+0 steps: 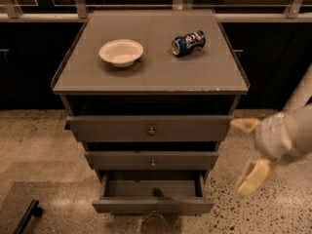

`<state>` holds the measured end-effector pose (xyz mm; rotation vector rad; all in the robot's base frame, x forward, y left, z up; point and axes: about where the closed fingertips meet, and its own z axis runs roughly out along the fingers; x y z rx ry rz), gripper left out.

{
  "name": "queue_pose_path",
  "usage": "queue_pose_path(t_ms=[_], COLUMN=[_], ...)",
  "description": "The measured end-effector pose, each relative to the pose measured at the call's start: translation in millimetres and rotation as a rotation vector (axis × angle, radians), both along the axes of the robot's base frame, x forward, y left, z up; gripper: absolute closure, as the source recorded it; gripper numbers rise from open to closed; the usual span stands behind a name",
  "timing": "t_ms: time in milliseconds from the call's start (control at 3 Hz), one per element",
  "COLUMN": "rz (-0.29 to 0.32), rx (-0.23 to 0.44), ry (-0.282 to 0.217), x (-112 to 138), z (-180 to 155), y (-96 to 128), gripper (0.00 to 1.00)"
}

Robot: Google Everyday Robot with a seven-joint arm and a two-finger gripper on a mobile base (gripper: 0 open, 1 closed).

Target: Close bottom drawer

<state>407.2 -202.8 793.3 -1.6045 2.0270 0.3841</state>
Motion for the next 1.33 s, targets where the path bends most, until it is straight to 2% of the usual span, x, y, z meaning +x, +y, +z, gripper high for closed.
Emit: queue_pose_path(t_ms=[333,667,1000,1333], rz=[0.0,-0.048,-0.106,-0.106], rx=[0.194,0.288,0.317,0.317], ry=[0.09,0.126,0.133,0.133], x=[-15.4,-7.5,2.7,2.7], z=[-113.7,-203.6,-238.3,-238.4], y=[39.7,61.9,62.8,62.9], gripper=[0.0,0.0,0.19,0.42])
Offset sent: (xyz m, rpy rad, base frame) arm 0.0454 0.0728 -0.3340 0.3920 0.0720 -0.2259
